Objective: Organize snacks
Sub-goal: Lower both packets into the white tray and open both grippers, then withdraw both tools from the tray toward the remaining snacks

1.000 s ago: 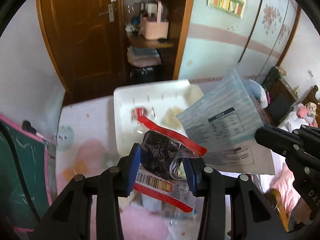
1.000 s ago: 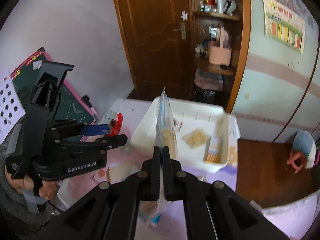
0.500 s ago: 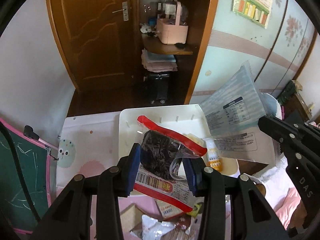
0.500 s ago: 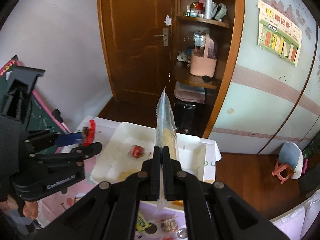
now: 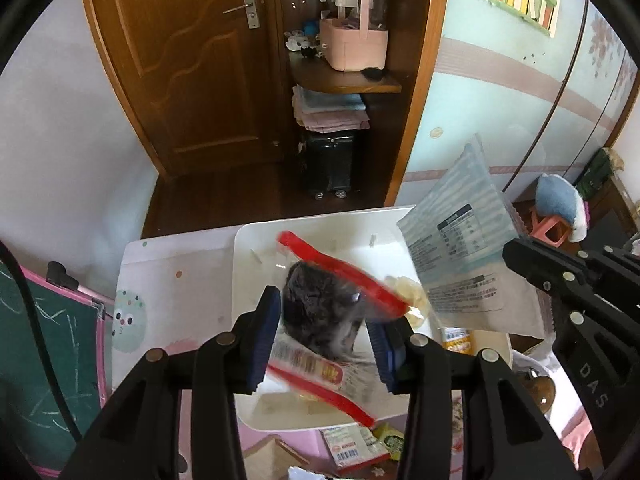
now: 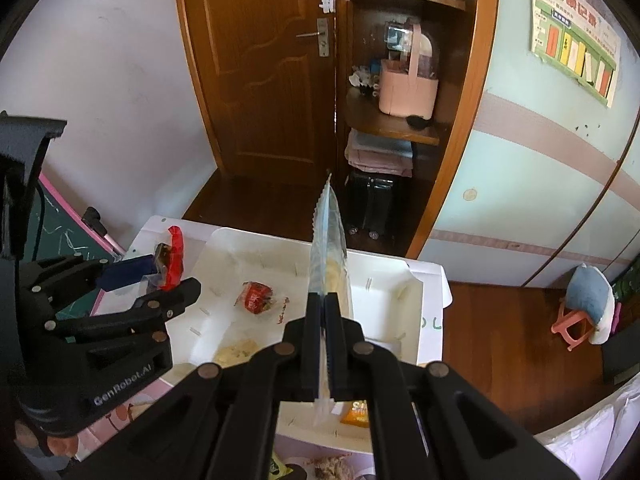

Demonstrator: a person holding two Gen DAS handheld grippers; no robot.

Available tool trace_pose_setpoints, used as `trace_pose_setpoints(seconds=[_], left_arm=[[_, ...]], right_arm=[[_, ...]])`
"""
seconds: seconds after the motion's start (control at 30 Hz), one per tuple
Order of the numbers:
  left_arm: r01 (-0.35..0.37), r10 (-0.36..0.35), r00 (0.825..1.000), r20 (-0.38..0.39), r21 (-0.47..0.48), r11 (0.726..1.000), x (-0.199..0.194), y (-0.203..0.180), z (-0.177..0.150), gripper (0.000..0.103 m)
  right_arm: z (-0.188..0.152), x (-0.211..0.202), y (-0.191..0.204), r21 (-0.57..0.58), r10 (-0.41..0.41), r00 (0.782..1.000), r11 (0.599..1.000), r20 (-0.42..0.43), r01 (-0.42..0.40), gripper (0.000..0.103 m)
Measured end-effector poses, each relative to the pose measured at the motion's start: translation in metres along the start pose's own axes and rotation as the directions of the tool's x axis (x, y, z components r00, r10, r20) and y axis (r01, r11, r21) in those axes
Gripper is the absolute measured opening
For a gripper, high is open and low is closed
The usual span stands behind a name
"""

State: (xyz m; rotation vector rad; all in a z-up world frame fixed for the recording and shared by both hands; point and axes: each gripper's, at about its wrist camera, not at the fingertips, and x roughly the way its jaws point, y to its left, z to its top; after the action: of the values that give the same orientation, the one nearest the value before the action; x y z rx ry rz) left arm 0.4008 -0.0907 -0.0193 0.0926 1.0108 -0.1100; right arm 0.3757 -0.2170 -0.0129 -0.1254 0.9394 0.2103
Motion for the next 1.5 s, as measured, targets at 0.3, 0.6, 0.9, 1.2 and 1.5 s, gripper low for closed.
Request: trace_pose_setpoints(seconds=[0.3, 0.6, 0.9, 1.2, 1.5], left_arm=[[-0.085, 0.085, 0.996, 0.019, 0.006, 0.996, 0.002, 0.002, 0.000, 0.092], [-0.074, 0.074, 0.997, -0.006, -0.036, 0.997, -0.005, 0.011, -0.008, 0.092], [-0.092, 0.092, 0.996, -0.006, -0.046, 0.995, -0.024, 0.010, -0.019, 0.092], [-0.107, 0.107, 0.994, 0.006, -0.040, 0.993, -0.050, 0.009, -0.044, 0.092], [-0.083, 0.083, 0.996, 0.023, -0.018, 0.996, -0.077, 0.011, -0.068, 0.092]], right_arm=[[0.000, 0.002, 0.009, -0.035, -0.025, 1.000, 0.999, 0.014, 0.025, 0.007], [-0.007, -0.007, 0.005, -0.002, -0.021, 1.000, 1.000, 0.013, 0.021, 0.036], [-0.019, -0.021, 0.001, 0.023, 0.001, 1.000, 1.000, 0.004, -0.001, 0.038], [-0.042, -0.038, 0.003, 0.046, 0.042, 0.999, 0.998, -0.015, -0.041, 0.042], [-0.067, -0.061, 0.005, 0.094, 0.069, 0.997, 0.993, -0.023, -0.067, 0.042]])
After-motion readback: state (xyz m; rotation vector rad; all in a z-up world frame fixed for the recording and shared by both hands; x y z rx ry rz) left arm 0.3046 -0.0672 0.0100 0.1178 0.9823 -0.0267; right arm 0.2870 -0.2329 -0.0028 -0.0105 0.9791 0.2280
